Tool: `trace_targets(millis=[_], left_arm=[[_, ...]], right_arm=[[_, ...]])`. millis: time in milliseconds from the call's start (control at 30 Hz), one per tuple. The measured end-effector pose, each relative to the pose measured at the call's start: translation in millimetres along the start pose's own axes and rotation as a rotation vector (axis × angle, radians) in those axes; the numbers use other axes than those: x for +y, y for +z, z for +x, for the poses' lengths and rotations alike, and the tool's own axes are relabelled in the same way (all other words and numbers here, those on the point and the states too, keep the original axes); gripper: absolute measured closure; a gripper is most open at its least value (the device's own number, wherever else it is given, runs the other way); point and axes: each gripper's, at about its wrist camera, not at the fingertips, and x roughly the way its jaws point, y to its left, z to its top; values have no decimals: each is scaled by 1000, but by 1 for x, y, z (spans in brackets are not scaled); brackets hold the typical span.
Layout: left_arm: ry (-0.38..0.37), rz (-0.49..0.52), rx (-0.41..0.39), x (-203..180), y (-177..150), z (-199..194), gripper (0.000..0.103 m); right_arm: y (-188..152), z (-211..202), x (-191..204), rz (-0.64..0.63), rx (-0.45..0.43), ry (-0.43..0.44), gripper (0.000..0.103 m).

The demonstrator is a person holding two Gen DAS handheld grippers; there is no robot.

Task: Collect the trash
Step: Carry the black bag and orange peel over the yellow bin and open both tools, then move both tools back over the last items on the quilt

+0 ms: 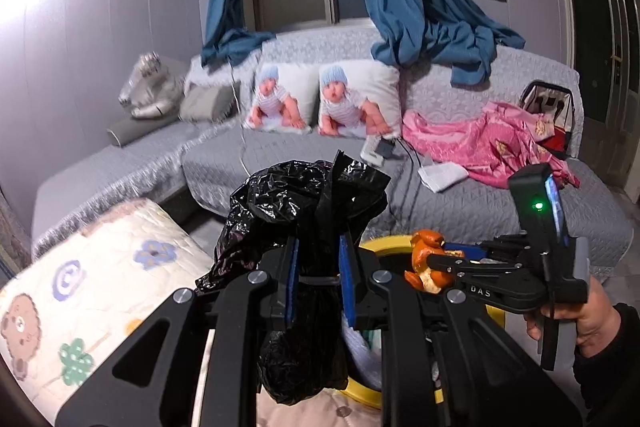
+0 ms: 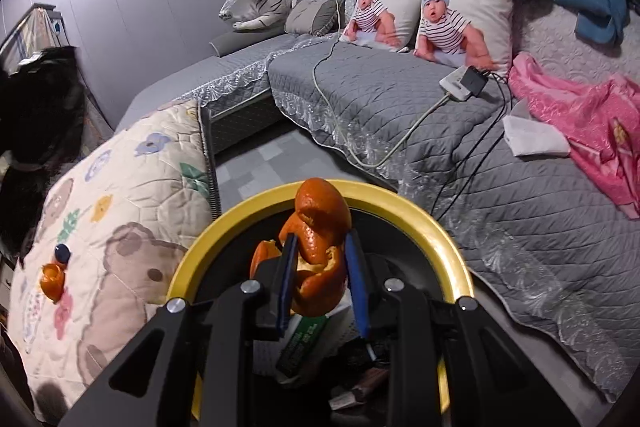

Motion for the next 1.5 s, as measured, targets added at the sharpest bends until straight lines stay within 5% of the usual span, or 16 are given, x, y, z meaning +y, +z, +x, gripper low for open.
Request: trace_targets(millis=[367,733,767,800,833,867,1033,1167,1300,1400,1500], left_arm=[[-43,-27,162,-3,-24,67,86],[-46,-45,206,-4,-35,89,84],[-49,-59,210,-1,-36,89,81],[-49,-81,211,3,-38,88,63],[-40,-104,206,7,-38,87,31],[-25,-134,187,13,-38,83,21],[4,-206,138,32,-39,68,13],[16,-336,29,68,-32,32,12],[112,-438,-121,126,-8,-38,11],[240,-458,-196,166,7,-94,11],[287,-520,-265,210,15,-154,11]], right_arm=[[-7,6,-9,-4,42,-51,80],[-10,3,-12,-16,43,-79,72],[-10,1,-13,-15,33,-88,67],[-10,-2,-13,-18,23,-93,61],[-9,-5,-13,-20,13,-97,50],[-9,-9,-13,-19,-3,-101,46],[-2,-32,-12,-18,-87,-101,34],[4,-51,8,-80,-179,-20,29],[6,-59,58,-223,-210,136,29],[4,-58,111,-350,-184,305,29],[-5,-50,177,-487,-120,467,29]])
